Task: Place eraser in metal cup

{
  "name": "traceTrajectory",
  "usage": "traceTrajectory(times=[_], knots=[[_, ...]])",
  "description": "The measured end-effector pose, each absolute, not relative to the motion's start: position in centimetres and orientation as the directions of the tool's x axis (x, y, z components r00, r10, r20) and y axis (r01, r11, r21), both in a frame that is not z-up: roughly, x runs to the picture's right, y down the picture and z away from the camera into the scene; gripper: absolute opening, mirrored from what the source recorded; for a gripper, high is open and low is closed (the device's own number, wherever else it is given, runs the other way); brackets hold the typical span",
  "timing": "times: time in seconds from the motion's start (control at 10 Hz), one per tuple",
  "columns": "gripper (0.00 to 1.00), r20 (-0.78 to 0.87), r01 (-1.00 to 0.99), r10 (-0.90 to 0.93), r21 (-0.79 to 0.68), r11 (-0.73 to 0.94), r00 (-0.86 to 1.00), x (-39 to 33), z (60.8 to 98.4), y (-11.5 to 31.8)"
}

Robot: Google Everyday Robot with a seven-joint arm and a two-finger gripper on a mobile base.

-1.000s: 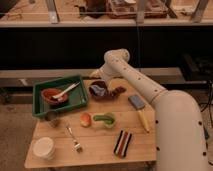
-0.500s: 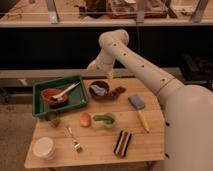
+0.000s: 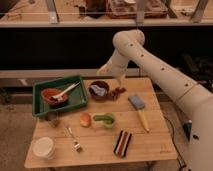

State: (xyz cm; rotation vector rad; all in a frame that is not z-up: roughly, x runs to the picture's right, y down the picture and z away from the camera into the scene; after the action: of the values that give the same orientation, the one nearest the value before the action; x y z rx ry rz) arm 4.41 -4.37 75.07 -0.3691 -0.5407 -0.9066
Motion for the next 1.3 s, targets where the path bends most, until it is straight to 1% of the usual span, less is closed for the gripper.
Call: traceTrajectory(times=[0.7, 0.9, 1.1, 1.3], knots=[[0.80, 0.593, 0.826, -0.636, -0.090, 0.557, 0.493, 4.7, 75.0, -3.5], [0.80, 0.603, 0.849, -0.641, -0.121, 0.515, 0.475, 5.2, 74.7, -1.0], [0.80, 0.597, 0.853, -0.643, -0.146, 0.502, 0.480, 6.3, 73.3, 2.5], [0.80, 0.595, 0.851, -0.637, -0.168, 0.497, 0.490, 8.1, 71.8, 7.6]])
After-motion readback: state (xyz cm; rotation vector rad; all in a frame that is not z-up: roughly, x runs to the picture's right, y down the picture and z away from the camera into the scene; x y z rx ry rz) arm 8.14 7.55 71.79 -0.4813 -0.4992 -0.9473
